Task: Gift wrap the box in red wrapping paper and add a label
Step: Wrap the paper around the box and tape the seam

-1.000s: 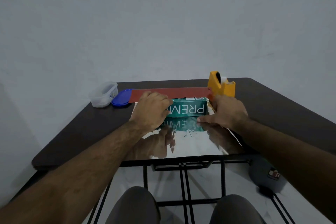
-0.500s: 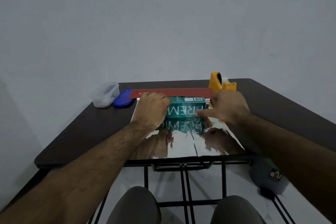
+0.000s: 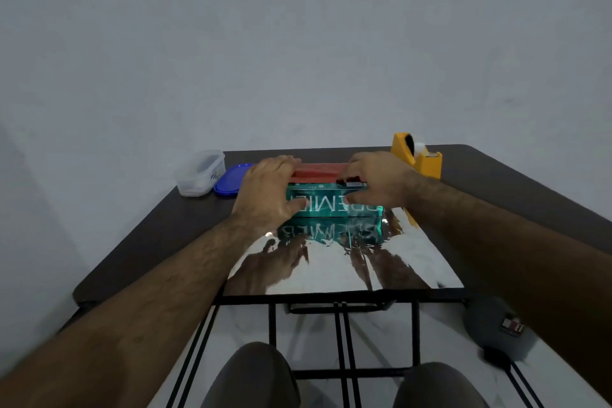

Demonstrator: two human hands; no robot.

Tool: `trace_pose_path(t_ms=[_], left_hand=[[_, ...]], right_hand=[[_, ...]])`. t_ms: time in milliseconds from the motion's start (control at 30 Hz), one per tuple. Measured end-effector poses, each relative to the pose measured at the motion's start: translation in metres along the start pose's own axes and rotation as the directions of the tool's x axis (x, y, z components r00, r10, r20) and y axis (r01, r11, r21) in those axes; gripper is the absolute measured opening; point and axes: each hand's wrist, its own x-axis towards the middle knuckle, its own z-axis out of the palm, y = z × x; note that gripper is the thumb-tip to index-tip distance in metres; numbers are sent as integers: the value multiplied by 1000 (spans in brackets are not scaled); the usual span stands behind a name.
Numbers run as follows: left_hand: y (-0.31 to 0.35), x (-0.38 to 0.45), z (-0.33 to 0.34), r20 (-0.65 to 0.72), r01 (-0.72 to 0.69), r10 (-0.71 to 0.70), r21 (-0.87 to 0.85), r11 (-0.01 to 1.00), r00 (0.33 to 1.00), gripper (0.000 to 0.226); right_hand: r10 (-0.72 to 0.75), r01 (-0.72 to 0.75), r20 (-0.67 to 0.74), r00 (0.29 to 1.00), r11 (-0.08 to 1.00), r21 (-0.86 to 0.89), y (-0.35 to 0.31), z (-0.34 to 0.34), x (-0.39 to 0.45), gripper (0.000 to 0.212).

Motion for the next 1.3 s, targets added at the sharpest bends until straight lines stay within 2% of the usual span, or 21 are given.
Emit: trace_pose_path(t_ms=[67, 133, 233, 333, 467, 600, 667, 733, 833, 1000, 1067, 1300], left_hand=[[-3, 6, -4, 40, 21, -21, -17, 1000, 999, 79], [-5, 8, -8, 60, 2, -2, -1, 1000, 998, 63], [-3, 7, -11, 42, -24, 25, -10, 1000, 999, 49], [-1, 4, -9, 20, -16, 17, -35, 999, 1000, 43], [-2, 3, -7, 17, 3, -3, -18, 1000, 1000, 45], [5, 4, -11, 111, -76, 78, -26, 997, 991, 77], [8, 7, -14, 152, -157, 158, -18, 987, 976, 65], [11, 9, -15, 158, -185, 182, 3, 983, 971, 55], [10, 10, -14, 158, -127, 129, -24, 992, 979, 52], [10, 13, -12, 159, -40, 49, -59, 997, 986, 52], [8, 13, -12, 157, -24, 36, -75, 997, 987, 49], [3, 14, -12, 181, -9, 34, -135, 991, 983, 48]], right_hand=[[12, -11, -9, 1000, 1000, 25, -1, 2, -2, 53], [20, -18, -31, 999, 998, 63, -2, 2, -5, 51], [14, -8, -72, 997, 996, 87, -4, 4, -9, 47], [33, -20, -108, 994, 993, 112, -8, 8, -12, 41], [45, -23, -169, 984, 991, 129, -14, 13, -17, 36], [44, -18, -211, 977, 992, 124, -14, 17, -21, 37], [36, -11, -205, 978, 993, 120, -12, 18, -23, 36], [36, -8, -210, 977, 991, 133, -11, 18, -25, 38], [92, -62, -249, 964, 990, 128, -6, 19, -27, 44], [89, -92, -239, 967, 996, -2, -4, 20, -32, 42], [122, -130, -250, 961, 991, -17, 0, 17, -34, 48], [132, -115, -144, 981, 986, 120, 50, -3, -47, 63]])
